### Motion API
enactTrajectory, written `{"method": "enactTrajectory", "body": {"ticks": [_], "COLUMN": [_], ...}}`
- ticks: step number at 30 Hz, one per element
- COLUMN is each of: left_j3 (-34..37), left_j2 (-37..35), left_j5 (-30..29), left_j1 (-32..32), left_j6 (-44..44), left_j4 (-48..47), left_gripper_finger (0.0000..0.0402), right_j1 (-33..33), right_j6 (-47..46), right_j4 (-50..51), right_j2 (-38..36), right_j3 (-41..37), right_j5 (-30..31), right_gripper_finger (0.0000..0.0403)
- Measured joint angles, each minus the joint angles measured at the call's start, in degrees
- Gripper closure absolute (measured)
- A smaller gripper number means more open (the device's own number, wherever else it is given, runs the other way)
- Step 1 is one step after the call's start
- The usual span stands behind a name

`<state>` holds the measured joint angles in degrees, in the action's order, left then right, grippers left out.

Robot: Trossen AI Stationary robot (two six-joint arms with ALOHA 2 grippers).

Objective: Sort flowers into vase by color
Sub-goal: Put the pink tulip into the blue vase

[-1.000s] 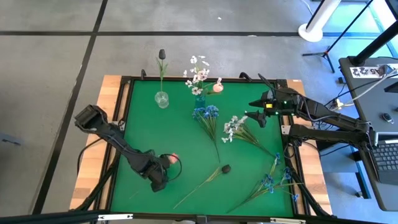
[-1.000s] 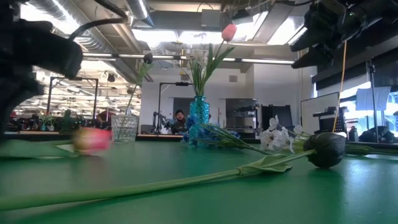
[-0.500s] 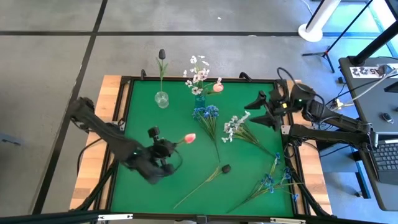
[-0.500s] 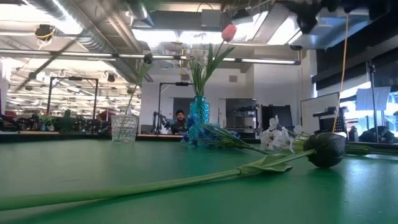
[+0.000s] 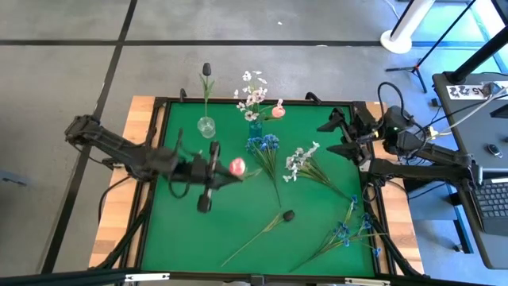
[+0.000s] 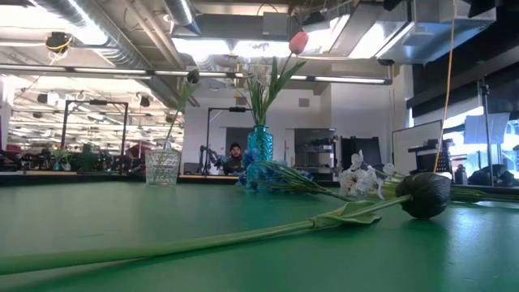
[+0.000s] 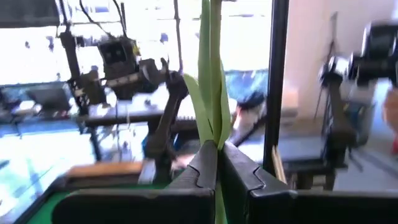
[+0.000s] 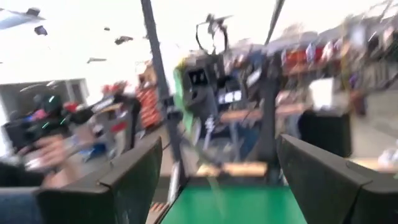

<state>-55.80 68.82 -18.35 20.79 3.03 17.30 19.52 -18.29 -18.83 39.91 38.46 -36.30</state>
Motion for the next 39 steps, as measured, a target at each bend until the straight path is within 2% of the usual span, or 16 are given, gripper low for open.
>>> {"method": "enactTrajectory", "body": {"ticks": [3,5,10,14,23,28,33,39], "left_j3": [0.1,0.1,0.1,0.1,0.0,0.0,0.0,0.0], "left_j2": [0.0,0.2,0.2,0.2,1.7,2.5,2.7,2.7], "left_j5": [8.9,12.8,17.6,20.7,19.8,19.4,19.4,19.3], "left_j1": [-6.6,-10.3,-16.2,-18.1,-18.2,-18.2,-18.2,-18.2], "left_j6": [-2.9,-4.7,-7.0,-8.1,-5.9,-5.7,-5.5,-5.5], "left_j4": [3.3,5.2,5.7,5.9,5.8,6.5,6.1,5.6], "left_gripper_finger": [0.0401,0.0401,0.0401,0.0401,0.0402,0.0402,0.0402,0.0402], "right_j1": [-4.7,-7.8,-13.0,-15.9,-21.8,-23.5,-23.7,-23.6], "right_j6": [5.9,10.0,14.0,14.1,15.8,15.8,17.1,17.2], "right_j4": [-7.9,-12.0,-13.9,-13.5,-14.1,-12.3,-9.9,-9.2], "right_j2": [4.8,8.7,17.1,24.1,38.3,42.1,42.7,42.7], "right_j3": [0.0,0.0,1.5,3.9,15.0,18.4,18.9,18.9], "right_j5": [5.8,9.0,20.1,26.7,26.8,28.5,31.6,32.3], "right_gripper_finger": [0.0086,0.0086,0.0086,0.0086,0.0086,0.0091,0.0144,0.0268]}}
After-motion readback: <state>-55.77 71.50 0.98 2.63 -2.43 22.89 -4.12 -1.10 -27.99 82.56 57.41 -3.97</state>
